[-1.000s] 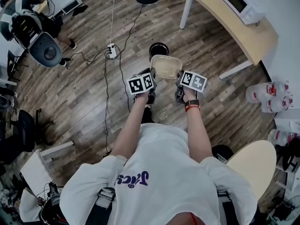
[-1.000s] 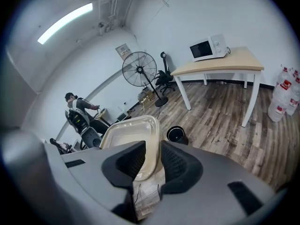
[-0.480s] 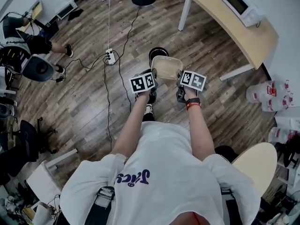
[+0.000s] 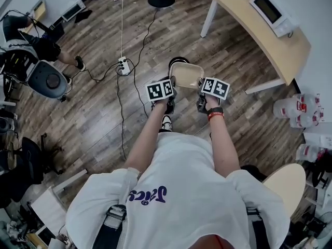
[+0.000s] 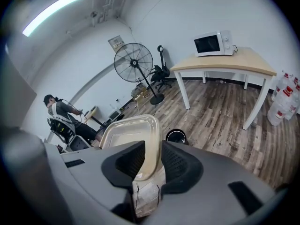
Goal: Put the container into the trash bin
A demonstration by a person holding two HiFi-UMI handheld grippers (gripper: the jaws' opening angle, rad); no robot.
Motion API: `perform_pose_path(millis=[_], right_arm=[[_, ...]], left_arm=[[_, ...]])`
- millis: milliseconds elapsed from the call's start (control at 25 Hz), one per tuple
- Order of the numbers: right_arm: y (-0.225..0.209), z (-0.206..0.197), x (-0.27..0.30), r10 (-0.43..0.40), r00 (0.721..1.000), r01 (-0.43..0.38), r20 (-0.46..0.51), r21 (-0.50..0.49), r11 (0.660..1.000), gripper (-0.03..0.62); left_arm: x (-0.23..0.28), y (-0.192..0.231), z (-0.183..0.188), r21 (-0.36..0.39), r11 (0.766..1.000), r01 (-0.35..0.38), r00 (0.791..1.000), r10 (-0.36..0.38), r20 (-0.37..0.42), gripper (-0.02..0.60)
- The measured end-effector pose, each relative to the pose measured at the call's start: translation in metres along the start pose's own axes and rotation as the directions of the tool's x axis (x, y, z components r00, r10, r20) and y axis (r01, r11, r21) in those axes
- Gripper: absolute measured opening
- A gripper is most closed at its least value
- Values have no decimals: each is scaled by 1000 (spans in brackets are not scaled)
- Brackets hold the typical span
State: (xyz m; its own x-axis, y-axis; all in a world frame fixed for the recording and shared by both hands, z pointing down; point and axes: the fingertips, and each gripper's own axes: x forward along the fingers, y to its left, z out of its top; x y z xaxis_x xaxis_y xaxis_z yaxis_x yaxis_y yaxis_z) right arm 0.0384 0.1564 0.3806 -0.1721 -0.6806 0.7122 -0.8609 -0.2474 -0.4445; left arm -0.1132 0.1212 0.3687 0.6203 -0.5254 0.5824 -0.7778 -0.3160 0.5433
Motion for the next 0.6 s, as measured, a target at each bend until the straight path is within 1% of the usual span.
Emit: perform_pose_path(millis=[160, 360, 600], right_arm=[[19, 13, 25, -2, 1000, 2, 7, -1, 1000, 106], [36, 18, 49, -1, 1000, 1, 7, 19, 1000, 106], [35, 30, 69, -4, 1000, 4, 1, 31, 1000, 104]], left_arm=[[9, 23, 23, -6, 1000, 4, 1000, -4, 5, 103], [17, 46, 43, -6, 1000, 12, 1000, -12, 10, 103], [37, 57, 52, -20, 1000, 6, 1000, -6, -6, 103]])
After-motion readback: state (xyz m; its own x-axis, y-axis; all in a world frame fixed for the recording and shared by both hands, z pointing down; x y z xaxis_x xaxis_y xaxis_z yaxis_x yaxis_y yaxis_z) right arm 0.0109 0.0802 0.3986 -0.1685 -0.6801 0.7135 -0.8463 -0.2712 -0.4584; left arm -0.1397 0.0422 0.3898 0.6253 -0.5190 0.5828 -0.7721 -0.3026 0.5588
